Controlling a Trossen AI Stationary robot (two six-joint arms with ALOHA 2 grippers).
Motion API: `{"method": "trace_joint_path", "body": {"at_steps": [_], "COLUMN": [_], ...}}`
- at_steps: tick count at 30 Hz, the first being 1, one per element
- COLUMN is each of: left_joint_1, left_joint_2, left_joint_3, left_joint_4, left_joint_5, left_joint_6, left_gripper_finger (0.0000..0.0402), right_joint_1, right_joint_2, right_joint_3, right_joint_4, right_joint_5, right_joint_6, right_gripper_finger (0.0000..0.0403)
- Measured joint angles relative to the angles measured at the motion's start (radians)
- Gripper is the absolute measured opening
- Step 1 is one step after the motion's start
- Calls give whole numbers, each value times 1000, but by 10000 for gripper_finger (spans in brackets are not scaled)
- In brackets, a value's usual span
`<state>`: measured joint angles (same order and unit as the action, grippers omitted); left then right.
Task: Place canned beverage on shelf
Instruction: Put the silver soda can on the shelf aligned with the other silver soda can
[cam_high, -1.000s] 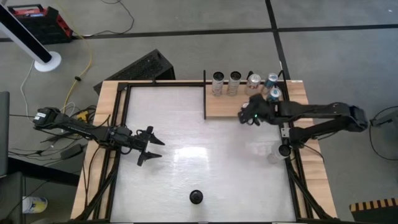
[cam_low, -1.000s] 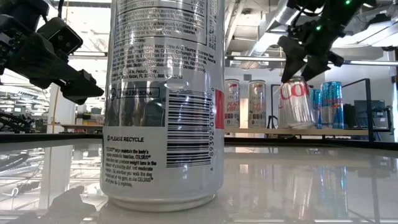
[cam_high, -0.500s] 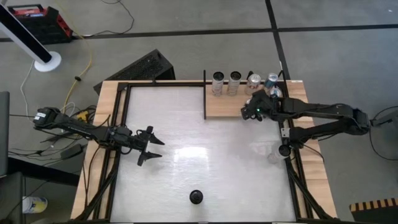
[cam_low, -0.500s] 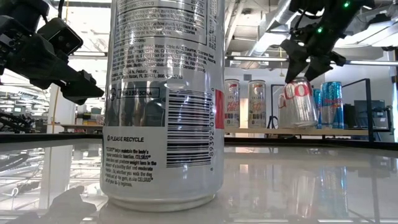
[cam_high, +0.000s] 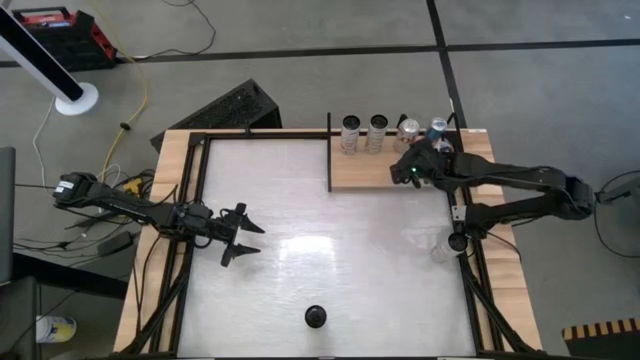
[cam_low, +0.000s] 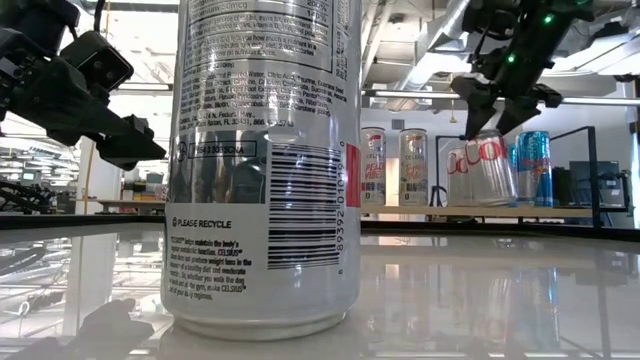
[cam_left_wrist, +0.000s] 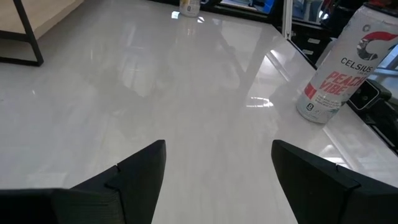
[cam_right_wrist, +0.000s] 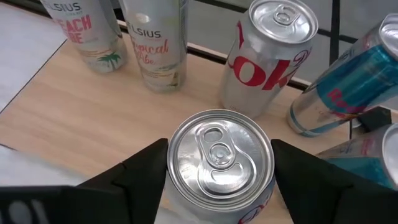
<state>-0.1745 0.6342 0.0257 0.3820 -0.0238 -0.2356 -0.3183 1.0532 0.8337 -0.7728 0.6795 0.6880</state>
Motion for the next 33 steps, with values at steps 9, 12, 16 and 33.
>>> {"method": "trace_joint_path", "body": {"at_steps": [9,12,16,33], "left_joint_1": [0,0,0,0], "left_joint_2": [0,0,0,0], "left_joint_3": [0,0,0,0], "left_joint_4": [-4,-4,-4,-3], "left_joint_5": [0,-1,-2,-2], "left_joint_6": [-4,-4,-4,-4], "left_gripper_finger": [277,277,277,277], "right_joint_1": [-4,-4,-4,0], "right_joint_2": [14,12,12,12], "right_joint_3": [2,2,2,45], "right_joint_4": [2,-3,-4,-8], "right_joint_5": [4,4,4,30], "right_joint_6": [3,-3,-9,-50], "right_gripper_finger": [321,320,321,322]}}
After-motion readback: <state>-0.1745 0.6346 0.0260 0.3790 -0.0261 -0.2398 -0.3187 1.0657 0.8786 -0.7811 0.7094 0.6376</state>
